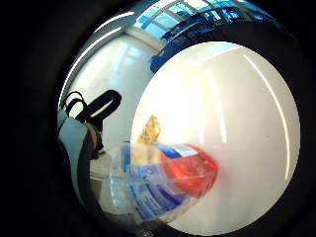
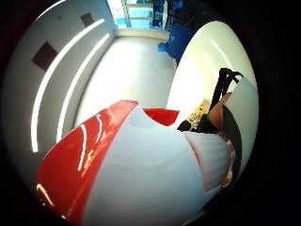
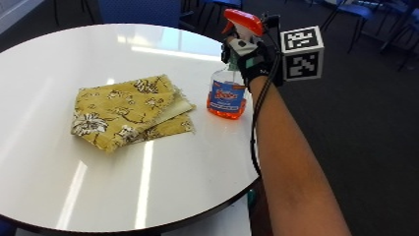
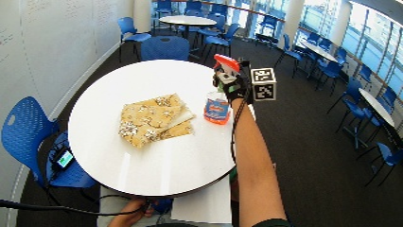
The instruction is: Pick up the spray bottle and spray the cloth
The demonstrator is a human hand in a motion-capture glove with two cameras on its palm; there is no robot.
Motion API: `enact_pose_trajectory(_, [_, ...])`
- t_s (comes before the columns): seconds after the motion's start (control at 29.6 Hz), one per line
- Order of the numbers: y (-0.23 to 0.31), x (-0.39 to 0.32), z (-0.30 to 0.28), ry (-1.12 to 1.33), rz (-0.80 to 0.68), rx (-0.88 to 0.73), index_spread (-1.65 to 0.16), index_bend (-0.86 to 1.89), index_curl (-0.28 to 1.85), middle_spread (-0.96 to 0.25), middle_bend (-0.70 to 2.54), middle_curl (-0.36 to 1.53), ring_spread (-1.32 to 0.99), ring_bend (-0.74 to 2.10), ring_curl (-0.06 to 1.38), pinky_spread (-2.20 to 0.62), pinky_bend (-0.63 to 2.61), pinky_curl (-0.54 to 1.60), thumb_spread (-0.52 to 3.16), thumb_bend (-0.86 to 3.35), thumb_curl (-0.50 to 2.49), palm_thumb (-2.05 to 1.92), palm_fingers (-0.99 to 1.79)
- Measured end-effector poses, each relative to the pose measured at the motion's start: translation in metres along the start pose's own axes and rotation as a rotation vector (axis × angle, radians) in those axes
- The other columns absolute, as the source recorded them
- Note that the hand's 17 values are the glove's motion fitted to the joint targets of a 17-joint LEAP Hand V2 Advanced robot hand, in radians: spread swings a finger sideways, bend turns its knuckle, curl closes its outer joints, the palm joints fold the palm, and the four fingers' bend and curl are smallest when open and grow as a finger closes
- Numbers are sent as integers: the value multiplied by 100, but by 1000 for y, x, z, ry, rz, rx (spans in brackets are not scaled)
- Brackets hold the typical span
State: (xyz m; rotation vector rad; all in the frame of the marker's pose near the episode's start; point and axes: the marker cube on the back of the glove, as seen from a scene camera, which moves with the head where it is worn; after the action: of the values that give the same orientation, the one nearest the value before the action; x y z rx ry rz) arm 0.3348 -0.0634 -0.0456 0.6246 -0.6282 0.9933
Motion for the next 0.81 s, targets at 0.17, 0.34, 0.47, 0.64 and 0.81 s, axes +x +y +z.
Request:
enact_pose_trajectory(0.17, [11,6,17,-1,-30,-45,-29,39,52,-21,60,50,-24,57,45,-31,43,38,33,-3,71,85,141])
enact_pose_trajectory(0.34, [30,2,32,93,-131,-141,-29,39,52,-20,60,50,-24,57,45,-31,43,39,34,-3,72,85,140])
enact_pose_trajectory(0.47, [44,-13,49,332,-272,-252,-29,39,52,-20,60,50,-23,58,45,-30,43,39,34,-3,73,85,141])
enact_pose_trajectory(0.64, [51,-27,63,656,-408,-301,-28,39,52,-19,60,50,-22,58,45,-30,43,39,34,-3,74,85,140])
enact_pose_trajectory(0.81, [53,-46,72,935,-531,-292,-28,39,52,-19,60,50,-22,58,45,-30,43,39,34,-3,75,85,140])
